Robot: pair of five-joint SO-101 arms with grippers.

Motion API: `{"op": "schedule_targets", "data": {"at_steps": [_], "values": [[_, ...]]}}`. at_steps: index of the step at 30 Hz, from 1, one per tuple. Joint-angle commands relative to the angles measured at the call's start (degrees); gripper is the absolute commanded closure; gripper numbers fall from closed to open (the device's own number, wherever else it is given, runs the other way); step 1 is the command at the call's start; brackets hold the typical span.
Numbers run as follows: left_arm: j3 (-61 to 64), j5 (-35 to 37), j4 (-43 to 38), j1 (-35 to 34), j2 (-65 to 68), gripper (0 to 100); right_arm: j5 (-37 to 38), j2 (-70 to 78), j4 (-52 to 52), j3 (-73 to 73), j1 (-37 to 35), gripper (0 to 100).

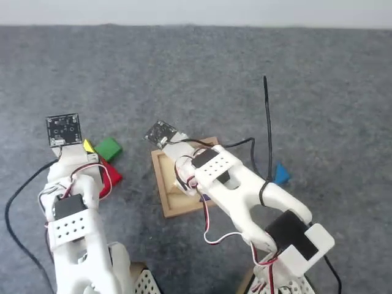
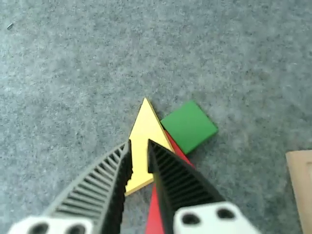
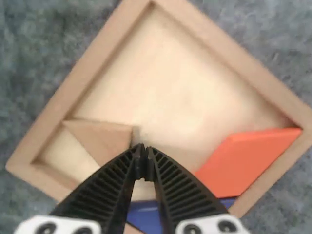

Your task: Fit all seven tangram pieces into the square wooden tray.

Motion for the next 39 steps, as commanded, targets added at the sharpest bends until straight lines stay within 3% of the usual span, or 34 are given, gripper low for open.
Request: {"op": "schedule_targets", "data": {"at_steps": [1, 9, 16, 18, 26, 30, 39], "values": [[-0.40, -0.97, -1.58, -0.26, -1.58, 96, 5.80, -0.66, 5.23, -3.16, -0.48, 99.1], [-0.31, -0.97, -1.58, -0.26, -1.58, 96, 8.35, -12.53, 7.43, 0.09, -0.13, 99.2], [-0.31, -0.88, -1.58, -0.35, -1.58, 96, 8.09, -16.66, -18.07, 14.33, -0.40, 99.2], [-0.31, -0.88, -1.58, -0.35, -1.58, 96, 8.00, -14.55, -21.14, 14.59, -0.40, 99.2], [1.54, -0.79, -5.45, -0.35, -1.58, 96, 8.35, -8.04, -20.88, 12.22, -5.05, 99.2], [1.63, -0.79, -5.45, -0.35, -1.58, 96, 8.79, -8.22, -15.69, 11.52, -7.25, 99.2], [1.63, -0.79, -5.54, -0.35, -1.58, 96, 22.42, -8.22, -9.54, 10.20, -7.43, 99.2]]}}
